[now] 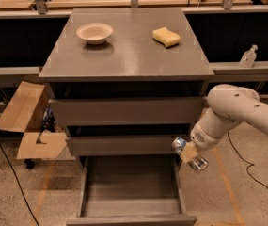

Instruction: Pick redbull can from bottom drawer and place on counter

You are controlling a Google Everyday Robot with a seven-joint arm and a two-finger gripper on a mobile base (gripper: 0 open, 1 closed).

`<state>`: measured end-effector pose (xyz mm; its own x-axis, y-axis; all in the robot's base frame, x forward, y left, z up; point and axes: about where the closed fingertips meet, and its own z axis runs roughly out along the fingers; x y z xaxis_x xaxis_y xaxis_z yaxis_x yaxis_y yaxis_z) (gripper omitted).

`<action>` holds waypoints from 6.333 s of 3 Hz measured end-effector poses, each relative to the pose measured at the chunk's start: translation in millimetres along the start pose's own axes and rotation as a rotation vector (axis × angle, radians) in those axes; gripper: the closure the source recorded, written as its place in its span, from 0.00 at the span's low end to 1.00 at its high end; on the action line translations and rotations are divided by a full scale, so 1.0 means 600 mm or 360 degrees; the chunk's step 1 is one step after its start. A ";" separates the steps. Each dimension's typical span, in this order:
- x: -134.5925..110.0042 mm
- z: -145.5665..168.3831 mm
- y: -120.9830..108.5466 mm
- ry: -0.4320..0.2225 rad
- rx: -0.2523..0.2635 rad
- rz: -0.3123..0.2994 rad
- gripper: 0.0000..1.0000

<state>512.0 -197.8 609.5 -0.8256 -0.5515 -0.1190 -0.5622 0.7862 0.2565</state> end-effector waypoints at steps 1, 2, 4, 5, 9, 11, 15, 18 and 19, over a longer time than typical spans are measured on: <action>0.000 -0.001 0.001 -0.0002 0.0001 -0.0001 1.00; 0.024 -0.072 0.010 -0.0067 -0.0006 -0.0076 1.00; 0.102 -0.431 0.054 -0.0453 0.0211 -0.0295 1.00; 0.085 -0.474 0.055 -0.0523 0.0254 -0.0331 1.00; -0.099 -0.562 0.015 -0.0715 0.0407 -0.0405 1.00; -0.200 -0.569 0.055 -0.0785 0.0375 -0.0552 1.00; -0.459 -0.497 0.052 -0.1185 0.0253 -0.0420 1.00; -0.509 -0.408 0.024 -0.1118 0.0323 -0.0332 0.38; -0.507 -0.399 0.025 -0.1099 0.0309 -0.0328 0.14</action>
Offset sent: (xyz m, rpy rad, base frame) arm -0.0552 -0.0669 0.1768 0.1206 -0.1907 0.1450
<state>766.1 -85.2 879.0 -0.5088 -0.4427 -0.7383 -0.6542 0.7564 -0.0027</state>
